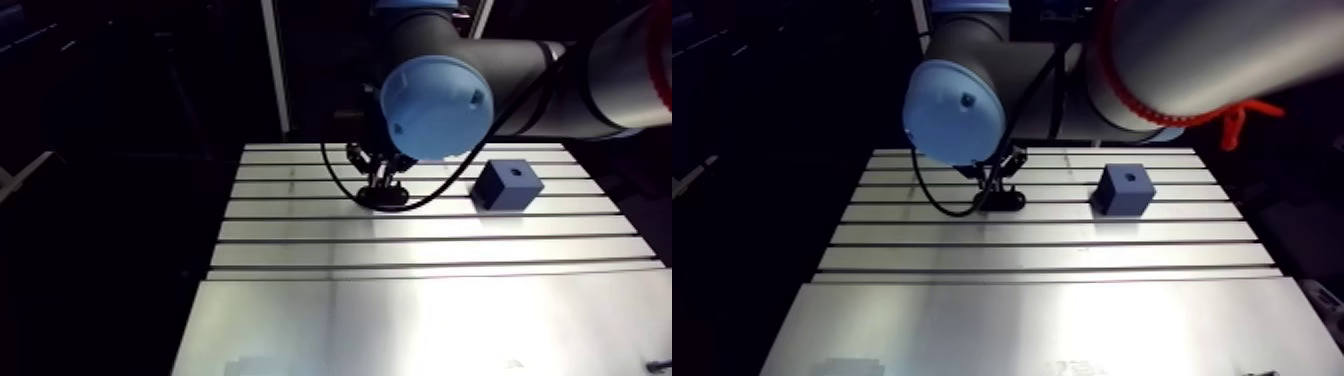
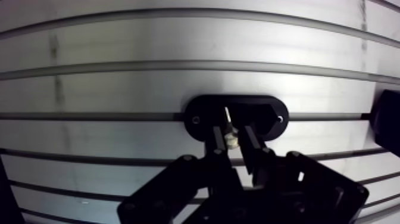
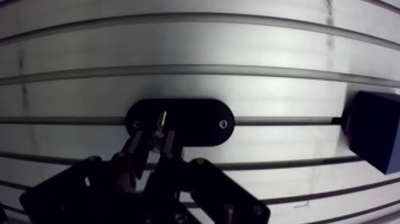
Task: Pick up the M10 bolt and insert it into the hex recess until seated.
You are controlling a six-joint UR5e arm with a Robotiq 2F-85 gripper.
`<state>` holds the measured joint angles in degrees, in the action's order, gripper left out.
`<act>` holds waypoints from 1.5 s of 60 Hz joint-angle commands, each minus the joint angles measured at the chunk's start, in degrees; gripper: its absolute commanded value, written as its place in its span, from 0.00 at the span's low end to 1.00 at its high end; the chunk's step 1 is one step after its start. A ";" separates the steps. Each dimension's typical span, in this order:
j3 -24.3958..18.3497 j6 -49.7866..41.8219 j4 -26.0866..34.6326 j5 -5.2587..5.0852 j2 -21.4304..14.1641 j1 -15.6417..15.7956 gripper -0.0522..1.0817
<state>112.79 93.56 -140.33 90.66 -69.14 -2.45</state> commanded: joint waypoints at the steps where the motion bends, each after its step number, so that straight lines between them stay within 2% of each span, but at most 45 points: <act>1: -0.05 0.07 0.00 0.00 -0.08 -0.01 0.73; 22: -0.15 0.16 0.26 -0.08 -1.17 -0.36 0.75; 32: -0.90 0.26 1.43 -0.44 -3.40 -0.54 0.76; 41: -3.28 0.35 5.78 -0.71 -6.22 -0.47 0.76; 51: -8.30 2.98 13.77 -0.80 -8.28 -0.70 0.76; 53: -10.82 4.92 17.10 -0.72 -8.81 -1.27 0.76; 60: -15.10 8.36 22.75 -0.62 -9.62 -2.33 0.76; 63: -18.57 12.82 27.52 -0.52 -9.73 -3.10 0.77; 66: -20.25 15.82 30.13 -0.53 -9.74 -3.84 0.78; 67: -22.00 19.33 32.91 -0.38 -9.66 -4.70 0.78; 68: -22.00 19.33 32.91 -0.38 -9.66 -4.70 0.78; 69: -23.45 23.07 35.50 -0.29 -9.65 -5.65 0.78; 70: -23.45 23.07 35.50 -0.29 -9.65 -5.65 0.78; 72: -26.46 31.02 40.84 -0.44 -9.24 -8.29 0.78; 73: -26.46 31.02 40.84 -0.44 -9.24 -8.29 0.78; 77: -28.86 42.14 47.17 -0.02 -8.70 -12.38 0.79; 80: -29.56 45.10 48.02 0.29 -8.39 -13.23 0.79; 81: -30.12 47.26 48.23 0.86 -8.04 -14.03 0.80; 82: -30.12 47.26 48.23 0.86 -8.04 -14.03 0.80; 83: -30.87 48.93 48.56 1.69 -7.47 -14.67 0.81; 84: -30.87 48.93 48.56 1.69 -7.47 -14.67 0.81; 85: -31.44 50.23 48.75 3.02 -6.78 -15.21 0.81; 86: -31.44 50.23 48.75 3.02 -6.78 -15.21 0.81; 87: -31.89 51.17 48.56 4.56 -6.23 -15.52 0.81; 88: -31.89 51.17 48.56 4.56 -6.23 -15.52 0.81; 89: -32.26 51.46 48.53 5.91 -5.85 -15.72 0.81; 90: -32.26 51.46 48.53 5.91 -5.85 -15.72 0.81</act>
<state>94.65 111.95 -112.13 90.40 -77.77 -7.58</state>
